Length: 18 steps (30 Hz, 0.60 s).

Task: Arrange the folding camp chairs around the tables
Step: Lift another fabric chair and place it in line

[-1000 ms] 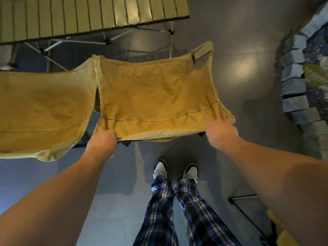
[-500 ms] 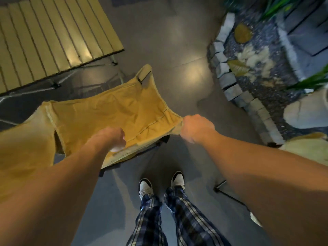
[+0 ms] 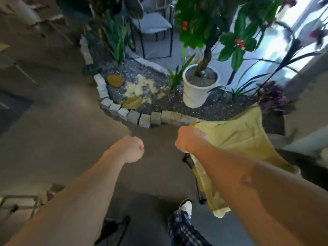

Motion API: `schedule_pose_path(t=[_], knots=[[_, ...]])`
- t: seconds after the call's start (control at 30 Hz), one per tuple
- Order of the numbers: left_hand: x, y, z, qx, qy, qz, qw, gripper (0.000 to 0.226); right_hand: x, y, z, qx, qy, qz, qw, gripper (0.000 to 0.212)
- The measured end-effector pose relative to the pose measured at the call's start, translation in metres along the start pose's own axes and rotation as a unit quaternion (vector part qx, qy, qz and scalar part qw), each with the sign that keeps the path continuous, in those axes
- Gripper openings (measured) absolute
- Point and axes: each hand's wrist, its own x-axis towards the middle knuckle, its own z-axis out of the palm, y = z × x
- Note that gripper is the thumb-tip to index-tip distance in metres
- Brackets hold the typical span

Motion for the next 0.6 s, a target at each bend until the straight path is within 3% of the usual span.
schedule_pose_path(t=[0.13, 0.27, 0.33, 0.47, 0.6], knots=[[0.076, 0.101, -0.032, 0.056, -0.012, 0.099, 0.993, 0.029, 0.037, 0.069, -0.03, 0.069, 0.039, 0.057, 0.995, 0.033], [0.134, 0.174, -0.037, 0.122, -0.038, 0.151, 0.98, 0.028, 0.069, 0.123, -0.042, 0.127, 0.018, 0.125, 0.984, 0.02], [0.16, 0.197, -0.033, 0.144, -0.049, 0.161, 0.975, 0.027, 0.084, 0.142, -0.043, 0.15, 0.021, 0.151, 0.977, 0.007], [0.206, 0.222, -0.019, 0.15, -0.046, 0.198, 0.968, 0.043, 0.112, 0.164, -0.034, 0.177, -0.001, 0.185, 0.967, 0.003], [0.251, 0.223, 0.002, 0.121, -0.021, 0.237, 0.964, 0.05, 0.15, 0.165, -0.009, 0.238, -0.021, 0.197, 0.951, 0.019]])
